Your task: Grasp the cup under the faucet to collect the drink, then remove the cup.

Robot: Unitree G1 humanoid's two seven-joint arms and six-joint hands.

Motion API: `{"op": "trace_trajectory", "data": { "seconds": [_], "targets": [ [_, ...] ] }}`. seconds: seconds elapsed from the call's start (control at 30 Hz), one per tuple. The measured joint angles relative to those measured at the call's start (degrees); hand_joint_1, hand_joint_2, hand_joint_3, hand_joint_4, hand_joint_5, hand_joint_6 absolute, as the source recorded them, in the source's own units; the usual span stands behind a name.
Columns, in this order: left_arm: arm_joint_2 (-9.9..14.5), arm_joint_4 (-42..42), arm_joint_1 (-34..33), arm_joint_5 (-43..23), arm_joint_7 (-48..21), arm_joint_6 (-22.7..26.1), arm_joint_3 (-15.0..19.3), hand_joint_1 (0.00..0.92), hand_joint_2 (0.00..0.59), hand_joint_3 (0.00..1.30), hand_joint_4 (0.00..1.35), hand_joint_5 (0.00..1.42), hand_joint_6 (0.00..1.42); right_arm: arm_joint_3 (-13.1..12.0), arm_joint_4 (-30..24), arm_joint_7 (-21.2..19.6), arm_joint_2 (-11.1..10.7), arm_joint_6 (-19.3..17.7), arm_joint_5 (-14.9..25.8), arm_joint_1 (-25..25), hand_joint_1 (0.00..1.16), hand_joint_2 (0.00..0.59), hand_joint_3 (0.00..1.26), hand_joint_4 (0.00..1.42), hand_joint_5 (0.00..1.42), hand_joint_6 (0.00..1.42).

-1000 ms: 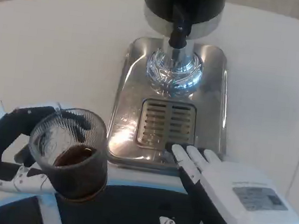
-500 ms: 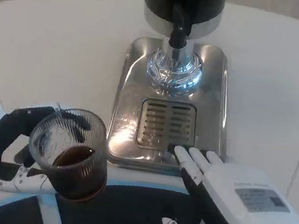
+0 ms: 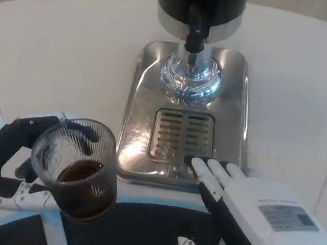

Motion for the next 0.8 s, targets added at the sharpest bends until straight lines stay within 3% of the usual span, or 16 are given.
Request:
{"op": "trace_trajectory", "data": {
  "seconds": [0.43,0.8],
  "targets": [
    [0.0,-7.88,9.03,-2.72,-0.11,0.94,2.19,0.581,0.036,0.98,1.18,1.33,1.42,2.76,-0.46,-0.03,-0.25,-2.11,-1.3,1.93,0.32,0.57,0.0,0.0,0.0,0.0],
    [0.0,-9.36,12.63,-3.02,-0.14,2.04,4.0,0.581,0.036,0.98,1.18,1.33,1.42,2.76,-0.46,-0.57,-0.24,-2.76,-1.78,2.95,0.34,0.568,0.0,0.0,0.0,0.0]
  ]
}}
